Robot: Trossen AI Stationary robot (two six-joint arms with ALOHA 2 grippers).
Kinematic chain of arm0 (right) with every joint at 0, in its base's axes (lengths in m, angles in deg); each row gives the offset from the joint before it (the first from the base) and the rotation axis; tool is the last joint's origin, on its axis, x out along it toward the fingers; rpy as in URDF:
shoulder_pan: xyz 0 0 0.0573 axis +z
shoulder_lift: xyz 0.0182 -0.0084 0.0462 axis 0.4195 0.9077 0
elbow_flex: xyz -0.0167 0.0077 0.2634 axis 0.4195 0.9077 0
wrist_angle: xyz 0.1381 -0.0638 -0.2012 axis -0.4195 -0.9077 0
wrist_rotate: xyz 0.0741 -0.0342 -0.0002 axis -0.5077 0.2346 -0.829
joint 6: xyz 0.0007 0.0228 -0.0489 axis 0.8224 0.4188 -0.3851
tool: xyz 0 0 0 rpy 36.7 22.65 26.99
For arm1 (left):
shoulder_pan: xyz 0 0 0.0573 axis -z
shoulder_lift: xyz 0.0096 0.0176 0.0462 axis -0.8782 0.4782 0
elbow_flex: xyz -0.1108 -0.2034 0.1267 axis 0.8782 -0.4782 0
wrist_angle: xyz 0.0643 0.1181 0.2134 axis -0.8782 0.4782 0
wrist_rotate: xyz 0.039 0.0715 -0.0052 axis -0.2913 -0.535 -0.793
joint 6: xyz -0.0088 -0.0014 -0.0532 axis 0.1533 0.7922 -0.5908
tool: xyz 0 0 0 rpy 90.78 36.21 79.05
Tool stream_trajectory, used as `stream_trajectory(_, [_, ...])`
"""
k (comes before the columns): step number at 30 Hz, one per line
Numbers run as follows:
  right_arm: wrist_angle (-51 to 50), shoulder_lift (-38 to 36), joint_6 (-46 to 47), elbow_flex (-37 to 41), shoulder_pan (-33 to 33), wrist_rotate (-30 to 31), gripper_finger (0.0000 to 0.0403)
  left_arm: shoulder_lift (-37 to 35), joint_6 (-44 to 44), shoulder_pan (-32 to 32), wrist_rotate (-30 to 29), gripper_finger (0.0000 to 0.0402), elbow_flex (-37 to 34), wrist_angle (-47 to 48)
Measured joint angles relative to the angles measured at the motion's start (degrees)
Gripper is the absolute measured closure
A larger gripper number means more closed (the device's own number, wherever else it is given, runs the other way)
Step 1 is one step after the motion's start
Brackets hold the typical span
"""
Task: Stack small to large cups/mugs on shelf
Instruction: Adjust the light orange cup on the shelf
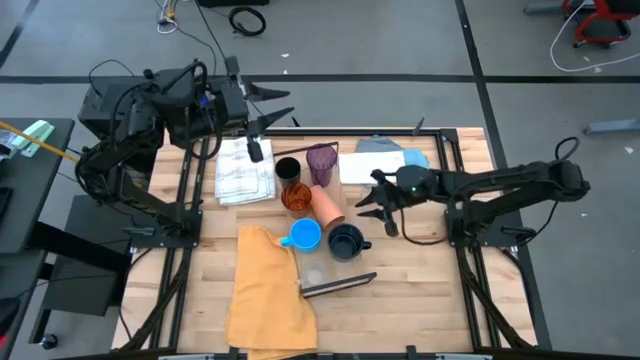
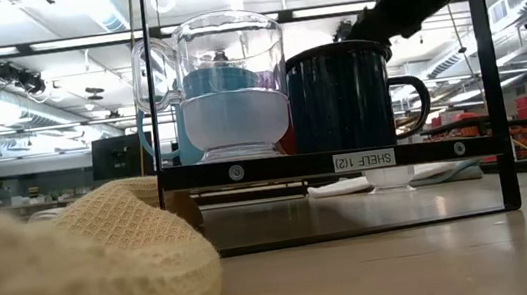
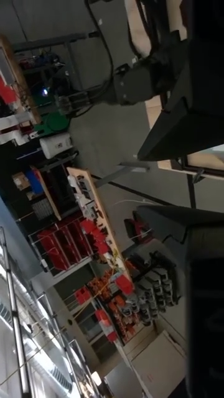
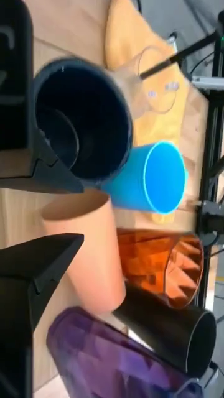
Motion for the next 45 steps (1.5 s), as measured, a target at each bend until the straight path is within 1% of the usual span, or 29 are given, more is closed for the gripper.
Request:
stream_trajectory(8, [0.15,4.83,-6.01,0.0,-1.97,-0.23,0.025,0.0,-0.02,0.0,-0.01,0.0273,0.0,1.15])
stream_trajectory(11, [1.94,7.09,-8.56,0.0,-2.1,-0.17,0.0243,0.0,-0.02,0.0,-0.01,0.0271,0.0,1.14])
stream_trajectory(14, [3.72,8.7,-11.08,0.0,-2.28,1.01,0.0241,0.0,-0.02,0.0,-0.01,0.0268,0.0,1.12])
stream_trajectory(23, [4.45,12.26,-19.21,0.0,-3.08,0.85,0.0241,0.0,-0.37,0.0,-0.01,0.0275,0.0,1.53])
stream_trajectory(29, [7.02,13.74,-22.32,-0.01,-3.81,1.08,0.0241,0.0,-0.39,0.0,-0.01,0.027,0.0,1.59])
stream_trajectory(34, [7.93,14.67,-22.46,0.02,-4.29,-1.68,0.0241,0.0,-0.41,0.0,-0.01,0.0267,0.0,1.89])
stream_trajectory(45, [9.69,16.73,-22.16,0.02,-4.03,-2.39,0.0241,0.0,-1.22,0.0,-0.03,0.0273,0.0,2.01])
